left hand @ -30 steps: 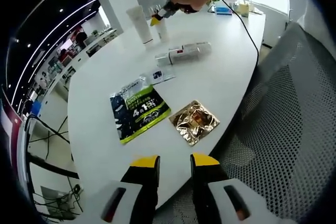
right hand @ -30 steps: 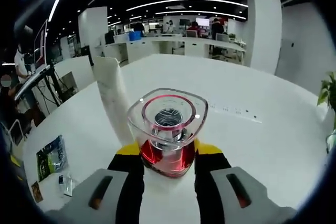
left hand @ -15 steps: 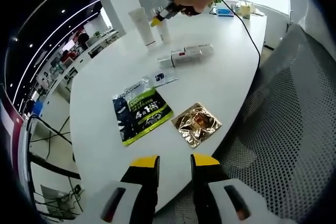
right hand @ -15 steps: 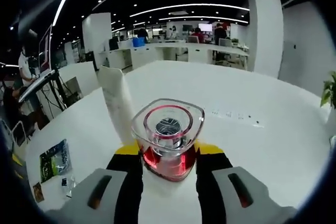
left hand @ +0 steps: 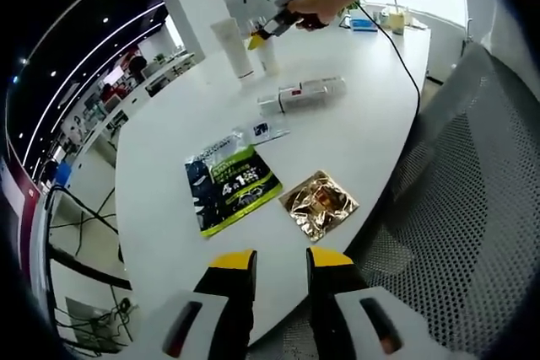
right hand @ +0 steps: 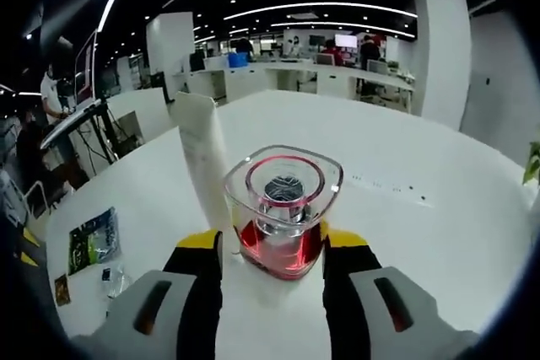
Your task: Arrange the skincare products in the storage area until every visible bottle or jar stands upright without overlapping.
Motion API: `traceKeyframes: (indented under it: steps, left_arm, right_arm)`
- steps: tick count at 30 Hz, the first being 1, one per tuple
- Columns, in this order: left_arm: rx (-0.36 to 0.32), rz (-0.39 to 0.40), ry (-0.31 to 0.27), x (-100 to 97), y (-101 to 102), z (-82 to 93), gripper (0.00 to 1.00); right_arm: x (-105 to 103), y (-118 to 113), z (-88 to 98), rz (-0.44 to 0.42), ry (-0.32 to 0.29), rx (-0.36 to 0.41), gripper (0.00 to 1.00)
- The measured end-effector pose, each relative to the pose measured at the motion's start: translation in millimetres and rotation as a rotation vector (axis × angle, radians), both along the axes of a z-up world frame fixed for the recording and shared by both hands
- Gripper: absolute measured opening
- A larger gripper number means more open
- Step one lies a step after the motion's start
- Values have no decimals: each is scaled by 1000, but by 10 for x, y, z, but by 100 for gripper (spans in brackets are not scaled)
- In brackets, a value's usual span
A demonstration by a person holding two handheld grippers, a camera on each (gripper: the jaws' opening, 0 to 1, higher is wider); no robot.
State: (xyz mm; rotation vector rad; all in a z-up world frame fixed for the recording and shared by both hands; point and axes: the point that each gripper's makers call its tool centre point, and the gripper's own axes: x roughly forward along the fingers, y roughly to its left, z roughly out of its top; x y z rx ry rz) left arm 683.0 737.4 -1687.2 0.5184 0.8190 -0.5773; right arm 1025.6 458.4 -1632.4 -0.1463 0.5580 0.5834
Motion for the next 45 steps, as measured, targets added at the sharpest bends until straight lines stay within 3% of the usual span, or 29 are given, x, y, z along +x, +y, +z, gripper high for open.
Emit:
traceKeyframes:
  steps: [6,9,13,21,45]
  left_arm:
    - [1,-5,1,-2,-5,-11,24]
    - [3,-6,3,-2,-5,-12,24]
    - [5,-1,0,6,5,-15,24]
    - [6,0,-3,13,9,-10,24]
    - [12,4,-7,20,23,-1,24]
  right_arm:
    - [-63,-36,-51,103,42,-26,45]
    - [-82,-58,-57,130,60,-24,38]
    - [-64,-105,-51,121,72,-12,30]
    - [-82,-36,-55,156,70,-27,30]
    - [-11,210,-58,152,65,-11,30]
